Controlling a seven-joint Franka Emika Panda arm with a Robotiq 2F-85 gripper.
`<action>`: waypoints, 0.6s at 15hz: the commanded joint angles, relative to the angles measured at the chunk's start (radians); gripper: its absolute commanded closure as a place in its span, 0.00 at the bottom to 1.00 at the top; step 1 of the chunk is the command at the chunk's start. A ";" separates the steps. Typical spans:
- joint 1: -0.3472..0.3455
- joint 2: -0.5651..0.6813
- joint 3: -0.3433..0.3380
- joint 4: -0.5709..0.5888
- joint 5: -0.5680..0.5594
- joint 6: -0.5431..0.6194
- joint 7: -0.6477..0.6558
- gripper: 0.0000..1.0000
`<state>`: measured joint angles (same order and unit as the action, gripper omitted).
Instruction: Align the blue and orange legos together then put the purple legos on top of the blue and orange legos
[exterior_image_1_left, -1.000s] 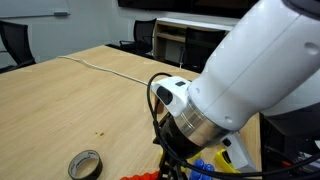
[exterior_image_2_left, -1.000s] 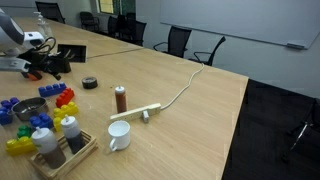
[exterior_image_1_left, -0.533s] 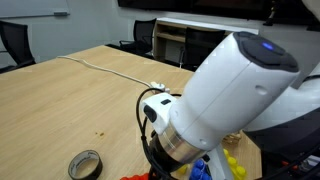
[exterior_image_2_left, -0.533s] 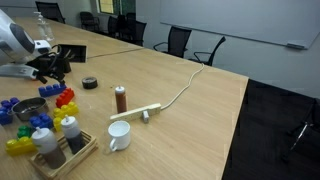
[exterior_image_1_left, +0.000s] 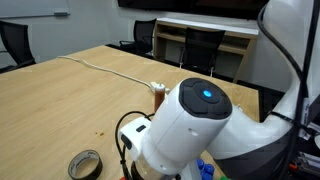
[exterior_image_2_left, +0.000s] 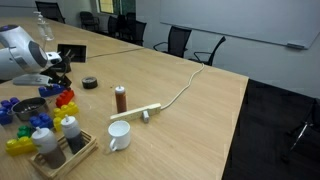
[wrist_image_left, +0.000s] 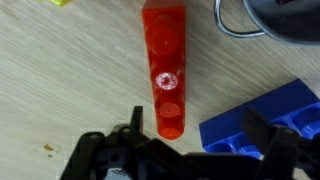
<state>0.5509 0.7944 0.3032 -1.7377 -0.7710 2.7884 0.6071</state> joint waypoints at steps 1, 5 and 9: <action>0.059 0.039 -0.065 0.055 0.129 0.019 -0.133 0.00; 0.120 0.055 -0.135 0.092 0.255 0.010 -0.239 0.00; 0.166 0.071 -0.183 0.108 0.350 -0.001 -0.316 0.00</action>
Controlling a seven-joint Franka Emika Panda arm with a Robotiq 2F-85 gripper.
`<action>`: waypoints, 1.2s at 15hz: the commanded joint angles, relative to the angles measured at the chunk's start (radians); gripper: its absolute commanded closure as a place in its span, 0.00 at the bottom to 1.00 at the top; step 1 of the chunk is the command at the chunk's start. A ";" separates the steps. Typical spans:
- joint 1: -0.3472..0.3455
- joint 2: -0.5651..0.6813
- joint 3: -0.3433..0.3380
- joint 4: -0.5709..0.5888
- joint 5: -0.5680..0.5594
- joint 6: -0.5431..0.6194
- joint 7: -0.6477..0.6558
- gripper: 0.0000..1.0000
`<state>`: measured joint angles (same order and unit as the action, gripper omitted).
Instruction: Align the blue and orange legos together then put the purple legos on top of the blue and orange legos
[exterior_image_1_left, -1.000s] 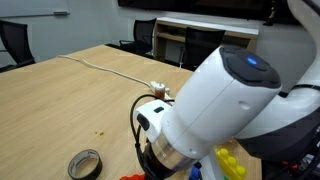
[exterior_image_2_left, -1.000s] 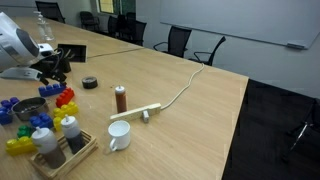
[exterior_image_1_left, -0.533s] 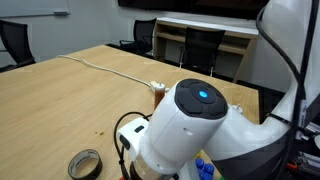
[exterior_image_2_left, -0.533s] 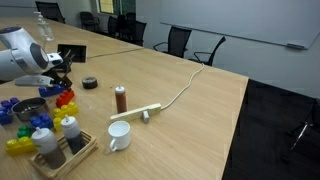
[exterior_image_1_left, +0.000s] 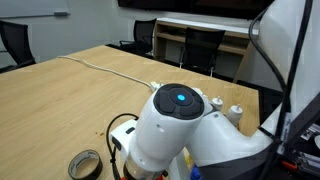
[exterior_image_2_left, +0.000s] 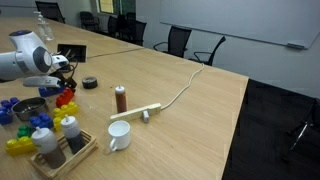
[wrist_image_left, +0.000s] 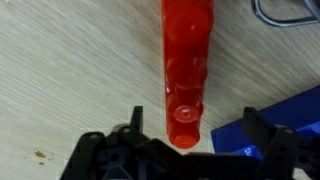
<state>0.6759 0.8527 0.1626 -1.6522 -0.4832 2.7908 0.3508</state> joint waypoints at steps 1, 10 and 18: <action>0.049 0.015 -0.050 0.025 0.079 -0.008 -0.075 0.00; 0.138 0.033 -0.171 0.054 0.119 -0.012 -0.050 0.70; 0.273 0.046 -0.360 0.076 0.179 -0.131 0.254 0.89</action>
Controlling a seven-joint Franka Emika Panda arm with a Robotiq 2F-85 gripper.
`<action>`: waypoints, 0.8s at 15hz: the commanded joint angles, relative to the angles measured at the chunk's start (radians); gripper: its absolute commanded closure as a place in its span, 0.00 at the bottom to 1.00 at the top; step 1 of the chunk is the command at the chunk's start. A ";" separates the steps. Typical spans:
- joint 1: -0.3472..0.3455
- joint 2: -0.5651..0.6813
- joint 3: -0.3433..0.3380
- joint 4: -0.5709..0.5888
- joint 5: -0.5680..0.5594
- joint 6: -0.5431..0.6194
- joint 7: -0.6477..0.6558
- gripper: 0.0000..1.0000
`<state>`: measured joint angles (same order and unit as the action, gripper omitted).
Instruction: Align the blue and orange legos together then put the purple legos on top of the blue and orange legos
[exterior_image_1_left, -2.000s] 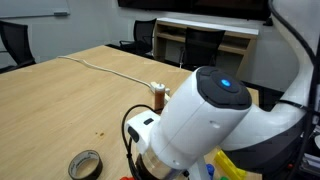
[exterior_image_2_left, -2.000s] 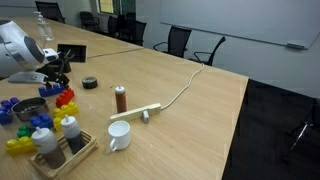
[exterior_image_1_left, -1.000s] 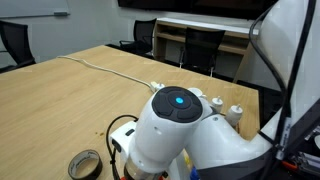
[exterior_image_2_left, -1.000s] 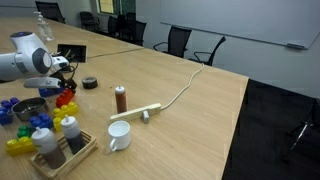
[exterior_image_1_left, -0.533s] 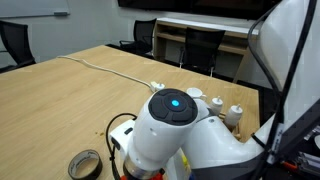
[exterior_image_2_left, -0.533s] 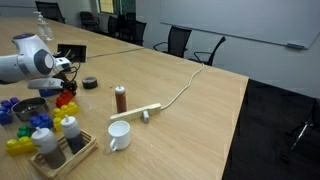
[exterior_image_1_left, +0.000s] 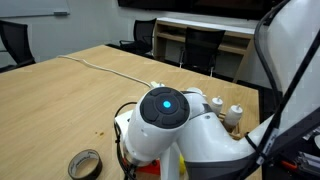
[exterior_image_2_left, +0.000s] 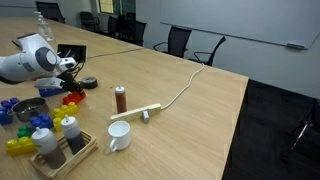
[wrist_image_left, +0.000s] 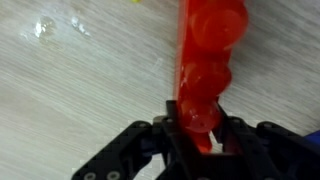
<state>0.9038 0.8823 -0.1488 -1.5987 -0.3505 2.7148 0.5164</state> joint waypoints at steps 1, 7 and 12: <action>0.051 0.014 -0.057 0.021 0.062 -0.070 0.131 0.89; 0.071 0.000 -0.079 -0.003 0.073 -0.089 0.323 0.89; 0.072 0.000 -0.076 0.012 0.069 -0.127 0.398 0.89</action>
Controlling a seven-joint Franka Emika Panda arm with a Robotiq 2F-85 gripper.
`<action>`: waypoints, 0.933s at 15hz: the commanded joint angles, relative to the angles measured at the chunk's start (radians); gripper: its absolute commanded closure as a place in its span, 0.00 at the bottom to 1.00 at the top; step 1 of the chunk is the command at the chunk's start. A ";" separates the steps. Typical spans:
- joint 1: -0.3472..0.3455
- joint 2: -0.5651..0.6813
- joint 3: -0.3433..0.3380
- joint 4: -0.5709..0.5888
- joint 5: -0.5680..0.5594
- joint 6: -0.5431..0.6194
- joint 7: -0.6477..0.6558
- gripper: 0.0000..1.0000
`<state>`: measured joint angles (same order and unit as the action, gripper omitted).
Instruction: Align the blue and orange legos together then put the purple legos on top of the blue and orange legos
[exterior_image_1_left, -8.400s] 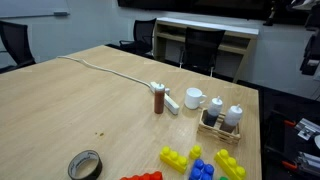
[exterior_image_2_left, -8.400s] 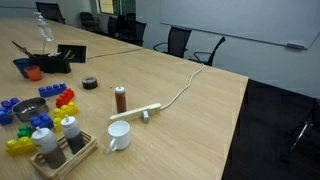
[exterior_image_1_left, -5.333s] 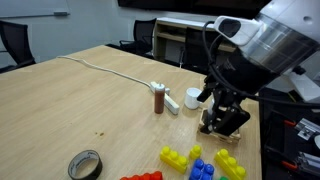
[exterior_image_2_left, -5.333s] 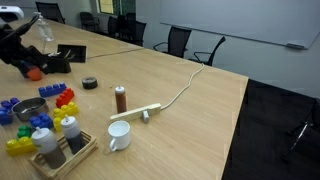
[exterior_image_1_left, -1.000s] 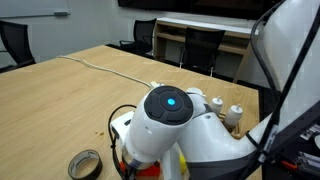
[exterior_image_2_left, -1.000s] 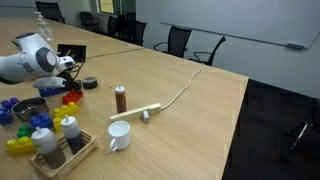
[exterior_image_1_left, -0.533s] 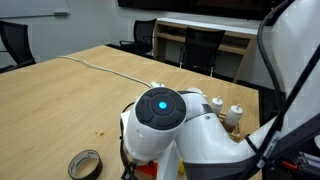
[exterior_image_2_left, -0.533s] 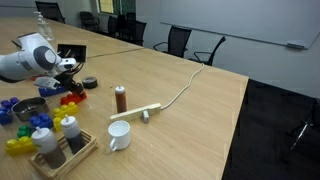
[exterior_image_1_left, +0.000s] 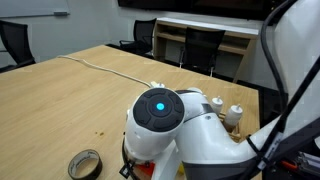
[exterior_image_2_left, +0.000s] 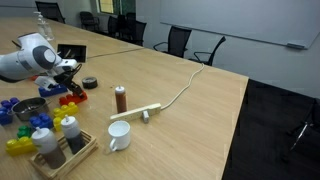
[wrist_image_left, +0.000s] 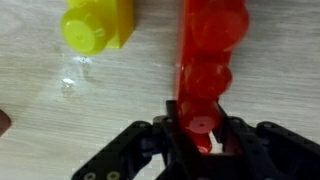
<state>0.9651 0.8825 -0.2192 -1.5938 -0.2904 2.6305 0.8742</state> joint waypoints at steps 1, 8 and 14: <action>0.009 0.003 0.000 0.016 0.012 -0.059 0.051 0.89; -0.002 0.068 0.046 0.154 0.017 -0.131 0.114 0.89; 0.003 0.151 0.071 0.307 0.032 -0.206 0.158 0.89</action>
<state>0.9725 0.9850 -0.1665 -1.3753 -0.2875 2.4963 1.0119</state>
